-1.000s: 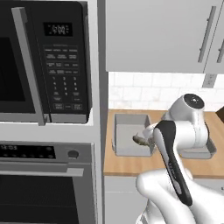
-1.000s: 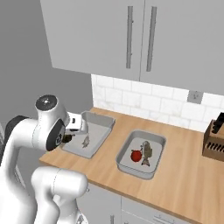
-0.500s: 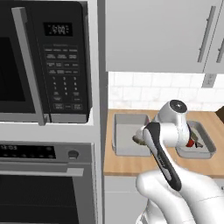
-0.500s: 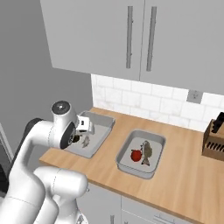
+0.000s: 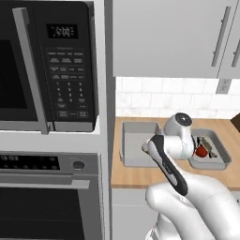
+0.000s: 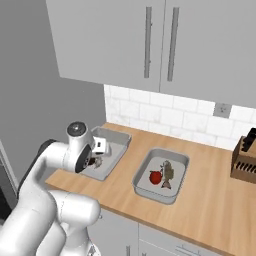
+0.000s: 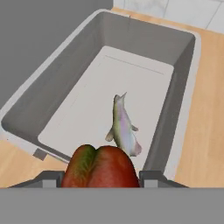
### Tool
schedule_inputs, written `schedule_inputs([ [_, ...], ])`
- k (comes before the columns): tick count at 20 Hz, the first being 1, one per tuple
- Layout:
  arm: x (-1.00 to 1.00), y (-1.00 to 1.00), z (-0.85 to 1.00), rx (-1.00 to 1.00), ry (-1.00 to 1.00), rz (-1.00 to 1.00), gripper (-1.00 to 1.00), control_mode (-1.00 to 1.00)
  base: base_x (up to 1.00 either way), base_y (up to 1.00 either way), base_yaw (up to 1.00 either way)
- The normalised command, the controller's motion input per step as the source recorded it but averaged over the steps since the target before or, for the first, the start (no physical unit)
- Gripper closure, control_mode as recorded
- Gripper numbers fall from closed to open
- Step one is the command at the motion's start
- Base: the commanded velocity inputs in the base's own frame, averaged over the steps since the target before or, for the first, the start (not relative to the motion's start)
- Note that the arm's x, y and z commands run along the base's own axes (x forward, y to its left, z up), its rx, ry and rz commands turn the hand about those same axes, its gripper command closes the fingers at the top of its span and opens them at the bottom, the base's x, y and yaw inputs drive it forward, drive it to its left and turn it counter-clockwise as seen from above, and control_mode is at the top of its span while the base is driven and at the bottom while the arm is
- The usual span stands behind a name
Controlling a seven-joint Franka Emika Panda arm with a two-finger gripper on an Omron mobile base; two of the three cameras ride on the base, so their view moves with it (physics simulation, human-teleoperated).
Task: Place one bell pepper and one fish in each tupperware on the nearby counter, to pack two identical lunches.
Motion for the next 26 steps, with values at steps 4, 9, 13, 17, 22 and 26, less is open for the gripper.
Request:
schedule_inputs([
  [4,0.56,0.0,-0.29,0.0,0.0,0.0,1.0,-1.0,0.0,0.0,0.0],
  [9,0.5,0.0,-0.28,0.0,0.0,0.0,1.0,-1.0,0.0,0.0,0.0],
  [13,0.42,0.0,-0.56,0.0,0.02,0.0,1.0,-1.0,0.0,0.0,0.0],
  [17,0.39,0.0,-0.43,0.0,0.0,0.0,1.0,-1.0,0.0,0.0,0.0],
  [22,0.38,0.09,-0.07,0.0,0.0,0.0,1.0,-1.0,0.0,0.0,0.0],
  [26,0.11,0.03,0.0,0.0,0.0,0.0,1.0,-1.0,0.0,0.0,0.0],
])
